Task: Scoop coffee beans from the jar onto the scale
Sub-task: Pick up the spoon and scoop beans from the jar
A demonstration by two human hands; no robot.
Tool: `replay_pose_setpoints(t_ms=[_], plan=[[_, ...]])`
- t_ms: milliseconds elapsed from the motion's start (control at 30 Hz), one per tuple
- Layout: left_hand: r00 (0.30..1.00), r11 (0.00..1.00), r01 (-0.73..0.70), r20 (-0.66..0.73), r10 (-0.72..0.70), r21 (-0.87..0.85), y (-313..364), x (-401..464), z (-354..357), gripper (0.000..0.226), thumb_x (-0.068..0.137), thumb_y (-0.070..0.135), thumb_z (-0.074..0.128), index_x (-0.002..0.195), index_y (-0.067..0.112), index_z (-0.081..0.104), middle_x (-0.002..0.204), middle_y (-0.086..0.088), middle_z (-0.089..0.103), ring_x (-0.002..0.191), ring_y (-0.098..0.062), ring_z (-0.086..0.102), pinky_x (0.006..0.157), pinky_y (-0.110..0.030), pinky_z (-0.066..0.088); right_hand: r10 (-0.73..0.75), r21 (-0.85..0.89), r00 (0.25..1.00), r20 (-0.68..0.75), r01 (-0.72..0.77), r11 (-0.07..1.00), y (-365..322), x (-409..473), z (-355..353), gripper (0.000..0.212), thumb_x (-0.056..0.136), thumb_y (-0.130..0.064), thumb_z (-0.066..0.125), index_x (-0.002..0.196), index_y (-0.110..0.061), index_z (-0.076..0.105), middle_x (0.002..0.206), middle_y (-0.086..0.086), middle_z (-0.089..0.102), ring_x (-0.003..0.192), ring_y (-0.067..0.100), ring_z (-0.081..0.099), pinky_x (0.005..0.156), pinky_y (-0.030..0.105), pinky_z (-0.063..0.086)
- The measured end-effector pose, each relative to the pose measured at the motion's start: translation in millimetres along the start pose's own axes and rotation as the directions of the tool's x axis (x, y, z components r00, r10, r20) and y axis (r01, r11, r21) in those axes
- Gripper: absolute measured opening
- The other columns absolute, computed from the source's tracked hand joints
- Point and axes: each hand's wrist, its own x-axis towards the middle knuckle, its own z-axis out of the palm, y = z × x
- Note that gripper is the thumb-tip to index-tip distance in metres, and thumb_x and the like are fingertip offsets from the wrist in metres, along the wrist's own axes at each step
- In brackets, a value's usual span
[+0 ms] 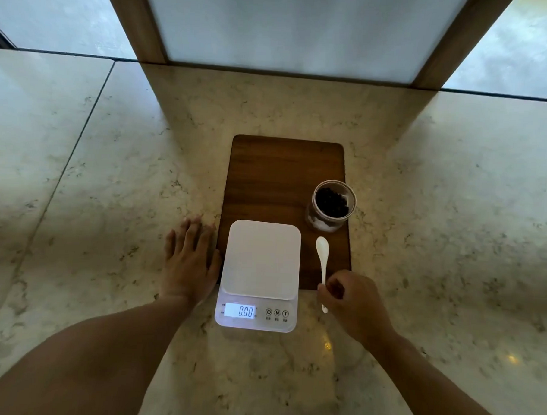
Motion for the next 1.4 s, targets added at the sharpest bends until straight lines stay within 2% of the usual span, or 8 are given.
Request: replay_pose_setpoints(t_ms=[133, 267, 367, 467, 533, 833, 1167, 1400], plan=[[1.000, 1.000, -0.005, -0.007, 0.005, 0.010, -2, -1, 1, 0.067, 0.093, 0.048, 0.020, 0.148, 0.015, 0.037, 0.161, -0.014, 0.025, 0.151, -0.030, 0.011, 0.121, -0.052, 0.008, -0.058, 0.074, 0.994, -0.090, 0.064, 0.995, -9, 10, -21, 0.016, 0.088, -0.031, 0.065, 0.073, -0.025, 0.062, 0.060, -0.011, 0.064, 0.053, 0.005, 0.062, 0.047, 0.012, 0.045], [1.000, 1.000, -0.004, 0.001, 0.003, 0.015, -3, -1, 2, 0.067, 0.093, 0.049, 0.018, 0.150, 0.016, 0.033, 0.162, -0.012, 0.022, 0.152, -0.028, 0.007, 0.122, -0.051, 0.006, -0.056, 0.181, 0.982, -0.180, 0.089, 0.979, -11, 24, -37, 0.011, 0.094, -0.029, 0.059, 0.085, -0.023, 0.062, 0.061, -0.009, 0.068, 0.042, 0.003, 0.063, 0.040, 0.017, 0.051], [1.000, 1.000, -0.011, -0.019, 0.011, -0.001, -2, -1, 1, 0.065, 0.093, 0.046, 0.019, 0.147, 0.015, 0.038, 0.161, -0.013, 0.027, 0.151, -0.029, 0.011, 0.122, -0.052, 0.008, -0.081, 0.143, 0.966, -0.244, 0.119, 0.983, -10, 35, -45, 0.013, 0.095, -0.027, 0.058, 0.092, -0.017, 0.065, 0.060, -0.011, 0.065, 0.039, 0.004, 0.061, 0.036, 0.016, 0.048], [1.000, 1.000, -0.011, -0.026, 0.011, -0.003, -3, -1, 2, 0.063, 0.094, 0.045, 0.021, 0.146, 0.015, 0.040, 0.160, -0.013, 0.028, 0.151, -0.028, 0.012, 0.121, -0.052, 0.010, -0.148, -0.019, 0.934, -0.324, 0.149, 0.989, -8, 44, -53, 0.014, 0.094, -0.024, 0.061, 0.091, -0.014, 0.070, 0.062, -0.011, 0.062, 0.045, 0.004, 0.058, 0.043, 0.007, 0.037], [1.000, 1.000, -0.011, -0.020, 0.011, 0.003, -3, -1, 3, 0.062, 0.095, 0.044, 0.021, 0.147, 0.015, 0.039, 0.161, -0.013, 0.027, 0.151, -0.028, 0.011, 0.121, -0.053, 0.010, -0.170, -0.090, 0.921, -0.351, 0.147, 0.985, -7, 51, -58, 0.014, 0.093, -0.023, 0.062, 0.086, -0.014, 0.070, 0.062, -0.009, 0.059, 0.049, -0.001, 0.053, 0.046, 0.011, 0.033], [0.999, 1.000, -0.011, -0.031, 0.011, -0.001, -1, -3, 3, 0.064, 0.095, 0.045, 0.019, 0.148, 0.015, 0.039, 0.160, -0.013, 0.028, 0.151, -0.028, 0.011, 0.121, -0.053, 0.010, -0.224, -0.250, 0.904, -0.363, 0.138, 0.959, -14, 82, -69, 0.014, 0.091, -0.021, 0.064, 0.082, -0.011, 0.068, 0.072, 0.001, 0.063, 0.058, 0.013, 0.054, 0.050, 0.024, 0.040], [0.999, 1.000, -0.008, -0.033, 0.008, -0.001, -5, 0, 7, 0.061, 0.095, 0.045, 0.023, 0.147, 0.017, 0.040, 0.160, -0.013, 0.028, 0.151, -0.028, 0.011, 0.121, -0.053, 0.010, -0.323, -0.283, 0.900, -0.292, 0.242, 0.928, -17, 82, -72, 0.012, 0.090, -0.016, 0.068, 0.091, -0.006, 0.072, 0.079, 0.005, 0.063, 0.059, 0.014, 0.055, 0.051, 0.021, 0.042], [1.000, 1.000, -0.006, -0.024, 0.007, 0.013, -7, 1, 8, 0.060, 0.094, 0.044, 0.025, 0.146, 0.017, 0.040, 0.159, -0.013, 0.031, 0.151, -0.029, 0.014, 0.120, -0.054, 0.013, -0.209, -0.295, 0.894, -0.396, 0.092, 0.951, -18, 90, -78, 0.019, 0.093, -0.018, 0.062, 0.088, -0.003, 0.072, 0.079, 0.010, 0.067, 0.061, 0.018, 0.056, 0.055, 0.027, 0.045]])
